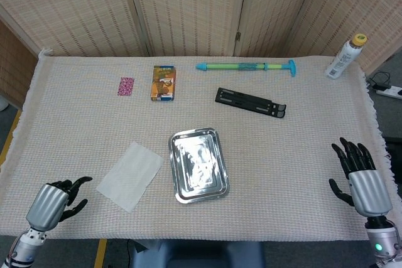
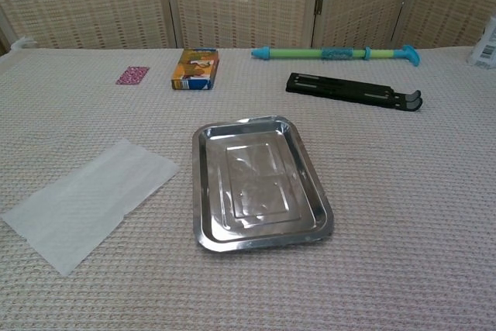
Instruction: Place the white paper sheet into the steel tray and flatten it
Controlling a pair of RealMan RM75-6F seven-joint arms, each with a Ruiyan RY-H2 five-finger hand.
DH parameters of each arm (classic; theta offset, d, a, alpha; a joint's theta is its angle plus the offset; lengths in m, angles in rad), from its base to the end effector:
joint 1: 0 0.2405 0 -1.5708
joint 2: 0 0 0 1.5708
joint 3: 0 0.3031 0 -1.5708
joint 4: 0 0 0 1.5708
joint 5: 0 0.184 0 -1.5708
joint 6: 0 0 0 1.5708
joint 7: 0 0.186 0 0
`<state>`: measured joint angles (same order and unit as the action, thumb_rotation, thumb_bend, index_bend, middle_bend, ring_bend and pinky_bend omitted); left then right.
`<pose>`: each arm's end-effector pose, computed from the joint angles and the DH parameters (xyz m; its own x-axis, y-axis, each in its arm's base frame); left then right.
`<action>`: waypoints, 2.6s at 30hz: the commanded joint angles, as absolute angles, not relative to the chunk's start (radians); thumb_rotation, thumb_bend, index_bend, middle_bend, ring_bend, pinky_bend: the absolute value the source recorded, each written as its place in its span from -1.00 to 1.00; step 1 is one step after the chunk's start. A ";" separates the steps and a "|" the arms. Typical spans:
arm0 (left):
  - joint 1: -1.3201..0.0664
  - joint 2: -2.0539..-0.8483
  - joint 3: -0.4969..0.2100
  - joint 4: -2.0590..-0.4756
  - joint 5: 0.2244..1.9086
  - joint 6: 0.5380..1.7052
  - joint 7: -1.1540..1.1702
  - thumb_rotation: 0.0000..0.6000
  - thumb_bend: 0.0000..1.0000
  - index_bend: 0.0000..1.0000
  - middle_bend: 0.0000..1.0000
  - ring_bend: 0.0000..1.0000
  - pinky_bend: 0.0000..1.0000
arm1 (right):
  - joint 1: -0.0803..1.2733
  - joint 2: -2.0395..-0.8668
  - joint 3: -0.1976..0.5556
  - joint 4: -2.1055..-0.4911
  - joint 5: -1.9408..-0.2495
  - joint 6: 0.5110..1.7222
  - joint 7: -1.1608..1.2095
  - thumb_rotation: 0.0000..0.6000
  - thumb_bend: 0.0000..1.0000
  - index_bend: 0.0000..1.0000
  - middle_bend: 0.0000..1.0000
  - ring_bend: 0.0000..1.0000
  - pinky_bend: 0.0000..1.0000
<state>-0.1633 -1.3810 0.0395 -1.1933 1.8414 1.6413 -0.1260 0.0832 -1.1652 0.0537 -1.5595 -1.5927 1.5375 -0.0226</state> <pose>-0.3164 0.2261 0.1201 0.4092 -0.0627 0.9103 0.8161 -0.4211 -0.3959 -0.3303 -0.2240 0.1940 0.4228 0.0562 0.9045 -0.8994 -0.0959 0.4264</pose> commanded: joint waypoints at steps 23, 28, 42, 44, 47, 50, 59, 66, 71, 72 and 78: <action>-0.220 -1.565 0.148 -0.882 1.829 1.496 -0.290 1.00 -0.41 -0.10 1.00 1.00 1.00 | 0.089 -1.180 0.078 -1.552 -1.541 1.524 -0.051 1.00 -0.20 -1.00 -1.00 -1.00 -1.00; -0.210 -1.612 0.140 -0.812 1.822 1.535 -0.277 1.00 -0.41 -0.11 1.00 1.00 1.00 | 0.091 -1.180 0.077 -1.551 -1.540 1.519 -0.050 1.00 -0.19 -1.00 -1.00 -1.00 -1.00; -0.249 -1.648 0.146 -0.820 1.800 1.465 -0.247 1.00 -0.41 -0.12 1.00 1.00 1.00 | 0.096 -1.188 0.076 -1.548 -1.536 1.510 -0.054 1.00 -0.19 -1.00 -1.00 -1.00 -1.00; -0.253 -1.647 0.146 -0.827 1.794 1.457 -0.249 1.00 -0.41 -0.12 1.00 1.00 1.00 | 0.096 -1.187 0.078 -1.547 -1.533 1.511 -0.052 1.00 -0.19 -1.00 -1.00 -1.00 -1.00; -0.255 -1.652 0.147 -0.823 1.786 1.449 -0.261 1.00 -0.41 -0.12 1.00 1.00 1.00 | 0.096 -1.187 0.079 -1.546 -1.533 1.511 -0.051 1.00 -0.19 -1.00 -1.00 -1.00 -1.00; -0.259 -1.663 0.150 -0.810 1.783 1.444 -0.279 1.00 -0.41 -0.12 1.00 1.00 1.00 | 0.098 -1.187 0.078 -1.545 -1.530 1.506 -0.051 1.00 -0.19 -1.00 -1.00 -1.00 -1.00; -0.286 -1.721 0.137 -0.756 1.771 1.440 -0.353 1.00 -0.41 -0.13 1.00 1.00 1.00 | 0.095 -1.216 0.105 -1.519 -1.501 1.532 -0.107 1.00 -0.20 -1.00 -1.00 -1.00 -1.00; -0.298 -1.769 0.118 -0.727 1.765 1.477 -0.379 1.00 -0.40 -0.10 1.00 1.00 1.00 | 0.097 -1.212 0.105 -1.518 -1.490 1.519 -0.102 1.00 -0.19 -1.00 -1.00 -1.00 -1.00; -0.296 -1.820 0.094 -0.676 1.753 1.530 -0.395 1.00 -0.24 0.09 1.00 1.00 1.00 | 0.094 -1.207 0.103 -1.524 -1.492 1.520 -0.098 1.00 -0.20 -1.00 -1.00 -1.00 -1.00; -0.296 -1.827 0.094 -0.663 1.756 1.540 -0.404 1.00 -0.19 0.14 1.00 1.00 1.00 | 0.094 -1.206 0.102 -1.526 -1.492 1.520 -0.098 1.00 -0.20 -1.00 -1.00 -1.00 -1.00; -0.290 -1.872 0.100 -0.564 1.759 1.585 -0.472 1.00 0.22 0.38 1.00 1.00 1.00 | 0.093 -1.189 0.095 -1.543 -1.488 1.505 -0.089 1.00 -0.19 -1.00 -1.00 -1.00 -1.00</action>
<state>-0.2938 -1.8542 0.1004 -0.5905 1.7600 1.5686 -0.4515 0.0935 -1.1894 0.0955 -1.5425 -1.4879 1.5049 -0.0893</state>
